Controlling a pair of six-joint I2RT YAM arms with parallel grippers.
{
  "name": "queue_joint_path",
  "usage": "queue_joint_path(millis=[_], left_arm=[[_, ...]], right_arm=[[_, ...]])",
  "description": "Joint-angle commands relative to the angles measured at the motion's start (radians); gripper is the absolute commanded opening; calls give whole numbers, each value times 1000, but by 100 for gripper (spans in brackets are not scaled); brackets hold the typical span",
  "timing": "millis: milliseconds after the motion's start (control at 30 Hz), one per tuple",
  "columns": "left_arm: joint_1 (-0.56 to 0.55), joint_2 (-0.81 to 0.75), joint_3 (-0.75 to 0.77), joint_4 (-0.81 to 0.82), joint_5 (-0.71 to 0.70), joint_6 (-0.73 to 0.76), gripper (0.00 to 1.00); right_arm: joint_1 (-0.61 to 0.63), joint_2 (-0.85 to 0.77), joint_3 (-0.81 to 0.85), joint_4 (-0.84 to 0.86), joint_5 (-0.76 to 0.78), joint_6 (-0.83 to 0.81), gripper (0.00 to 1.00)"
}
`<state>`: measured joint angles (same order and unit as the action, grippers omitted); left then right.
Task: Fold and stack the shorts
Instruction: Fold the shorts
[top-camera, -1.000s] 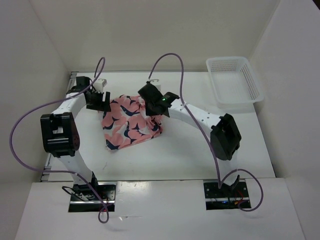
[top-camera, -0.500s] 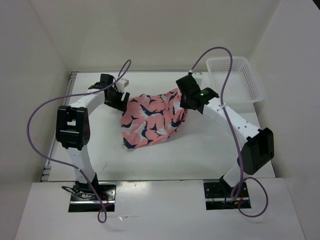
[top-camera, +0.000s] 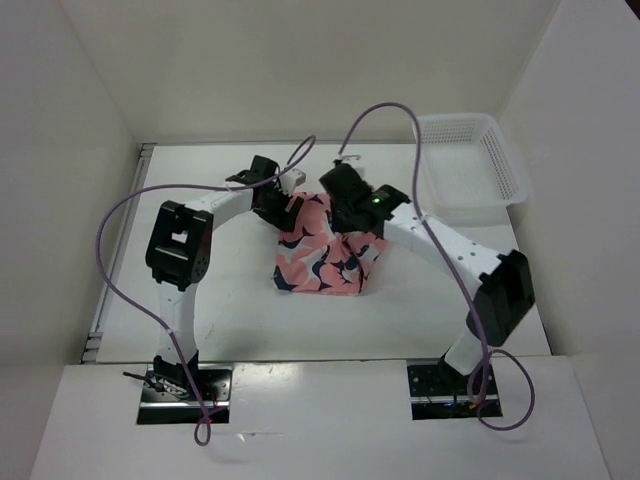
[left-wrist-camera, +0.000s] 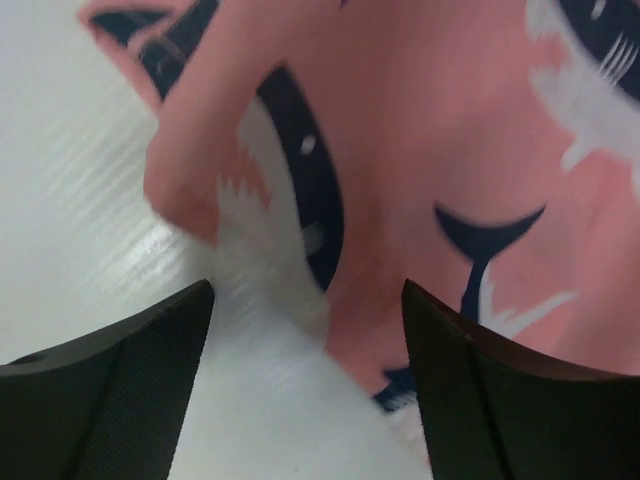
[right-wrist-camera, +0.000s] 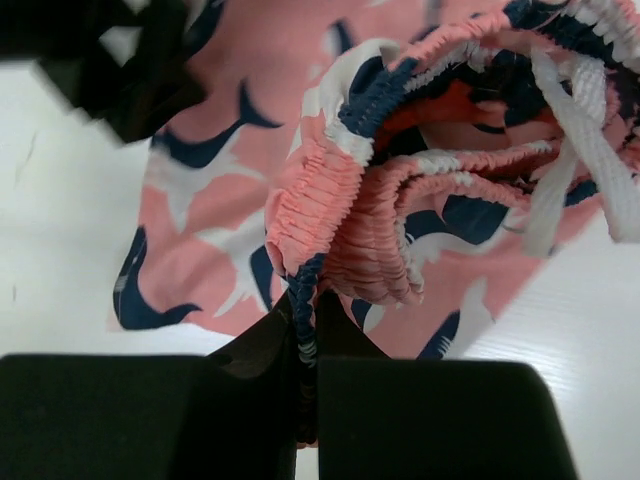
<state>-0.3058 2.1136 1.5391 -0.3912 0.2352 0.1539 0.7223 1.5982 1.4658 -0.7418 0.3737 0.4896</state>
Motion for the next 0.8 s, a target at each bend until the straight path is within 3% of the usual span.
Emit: queue_joint_path(millis=[0,67,200,433,600,667,700,767], left_arm=[[-21,86,42,-35,29,-42,82],[-21,95,42,-35,29,-42,70],[11,105,62,-46,62,-51,58],[66,149,95,-78,151,-70,50],[76,158,104,-87,151,-70,50],[85,158,95,-87,161,-70,50],[97,158,95,-78,161,-82,52],[108,137,84,-65,171,-91,55]], right_arm=[[71,110,114,122,-87,-28,0],[103,184,175,159,-137,-83,0],[132,295,223,193,-202,-117,0],[184,407,263,314,-317,-213,0],[206,538,416,296,-381,-255,0],[206,571,444,286,-400,-273,11],[206,581,444,286,-410,-273,37],[206,591,415,301,-456,-287,55]])
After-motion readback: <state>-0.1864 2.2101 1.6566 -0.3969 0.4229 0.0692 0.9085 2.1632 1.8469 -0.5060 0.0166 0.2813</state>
